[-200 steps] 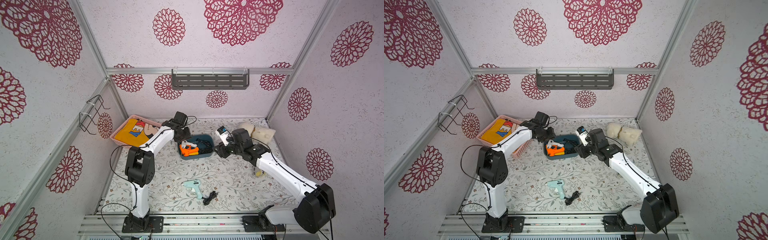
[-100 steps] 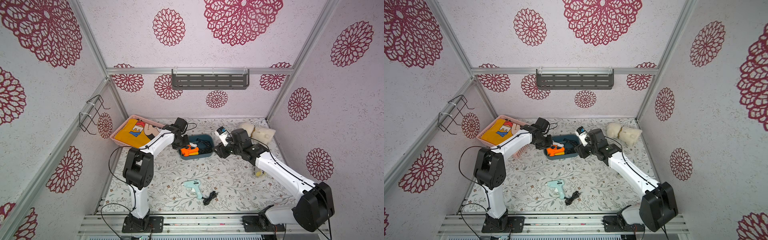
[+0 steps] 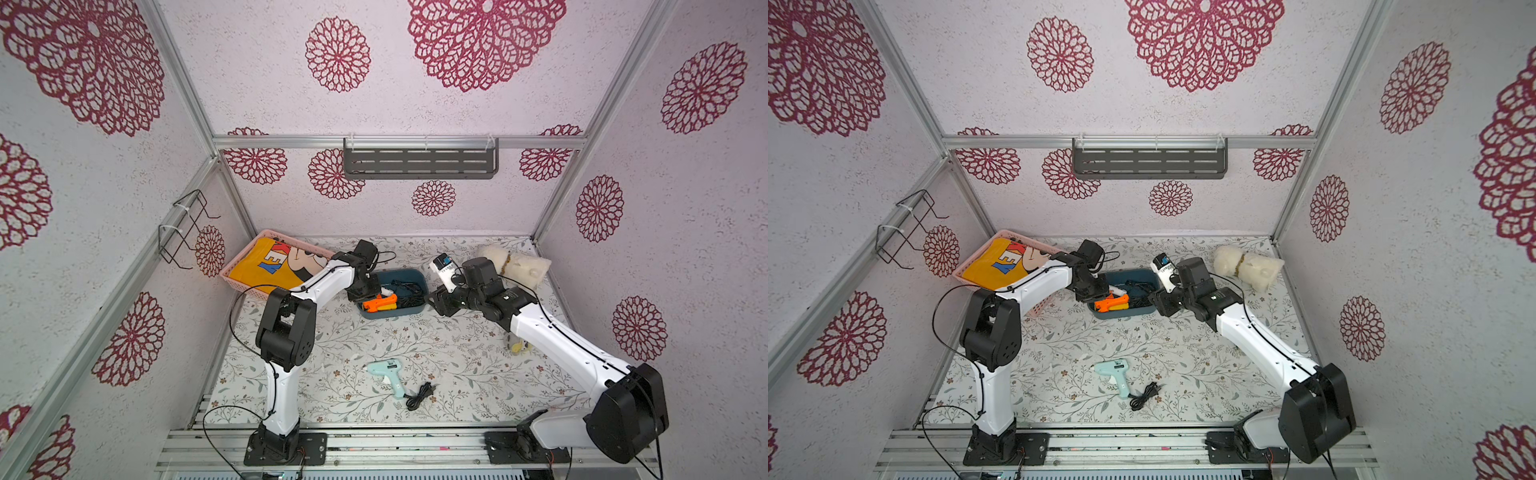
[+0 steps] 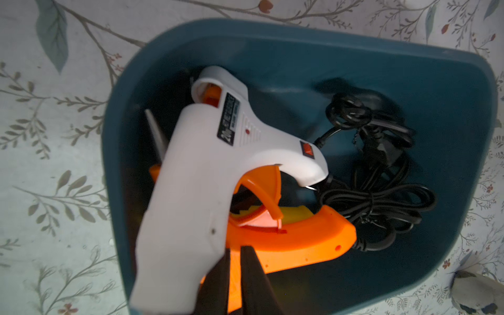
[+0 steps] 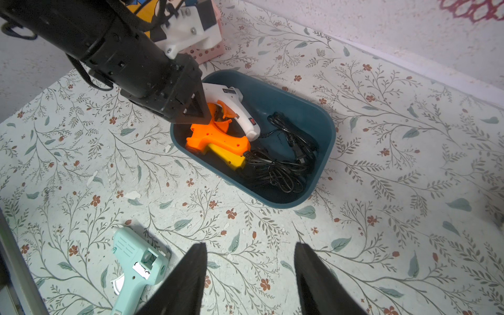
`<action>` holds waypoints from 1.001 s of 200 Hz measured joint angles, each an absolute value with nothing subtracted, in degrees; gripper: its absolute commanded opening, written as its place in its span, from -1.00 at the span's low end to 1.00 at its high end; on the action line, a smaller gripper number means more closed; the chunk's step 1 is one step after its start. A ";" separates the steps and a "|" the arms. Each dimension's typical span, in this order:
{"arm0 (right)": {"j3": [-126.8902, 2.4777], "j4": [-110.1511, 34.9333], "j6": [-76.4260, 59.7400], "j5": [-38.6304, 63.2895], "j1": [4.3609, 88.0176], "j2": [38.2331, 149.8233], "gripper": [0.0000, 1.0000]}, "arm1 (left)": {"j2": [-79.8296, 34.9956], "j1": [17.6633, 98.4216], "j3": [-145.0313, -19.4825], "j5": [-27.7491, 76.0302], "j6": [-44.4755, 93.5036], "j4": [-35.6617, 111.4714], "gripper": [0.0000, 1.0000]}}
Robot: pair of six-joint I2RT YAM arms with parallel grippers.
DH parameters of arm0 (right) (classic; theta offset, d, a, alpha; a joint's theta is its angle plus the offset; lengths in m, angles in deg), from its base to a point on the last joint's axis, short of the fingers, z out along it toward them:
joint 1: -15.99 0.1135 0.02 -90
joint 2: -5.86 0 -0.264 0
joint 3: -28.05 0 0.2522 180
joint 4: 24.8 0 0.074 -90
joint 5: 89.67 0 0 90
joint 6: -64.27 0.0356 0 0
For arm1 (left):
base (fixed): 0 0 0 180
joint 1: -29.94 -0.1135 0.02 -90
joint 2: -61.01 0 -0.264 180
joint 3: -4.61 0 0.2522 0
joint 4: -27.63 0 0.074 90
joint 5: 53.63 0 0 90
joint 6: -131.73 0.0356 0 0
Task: Put the hot melt glue gun into the storage box
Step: Adjust the hot melt adhesive gun in the storage box.
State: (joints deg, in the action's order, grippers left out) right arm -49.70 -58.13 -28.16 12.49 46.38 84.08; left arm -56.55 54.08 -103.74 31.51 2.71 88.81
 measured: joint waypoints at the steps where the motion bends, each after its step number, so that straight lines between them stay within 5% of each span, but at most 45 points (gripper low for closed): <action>1: -49.70 -58.13 -28.16 12.47 46.38 84.08 0.15 | -56.50 54.08 -103.74 31.53 2.71 88.83 -0.52; 38: -49.70 -58.11 -28.16 12.49 46.36 84.08 0.15 | -51.32 54.06 -104.90 31.48 1.86 89.83 0.00; 66: -49.70 -58.07 -28.16 12.56 46.36 84.19 0.15 | -46.84 53.93 -107.78 32.97 1.42 90.64 0.19; 200: -49.70 -57.74 -28.25 12.73 46.34 85.59 0.15 | -58.80 52.29 -111.85 33.10 3.45 95.14 -0.44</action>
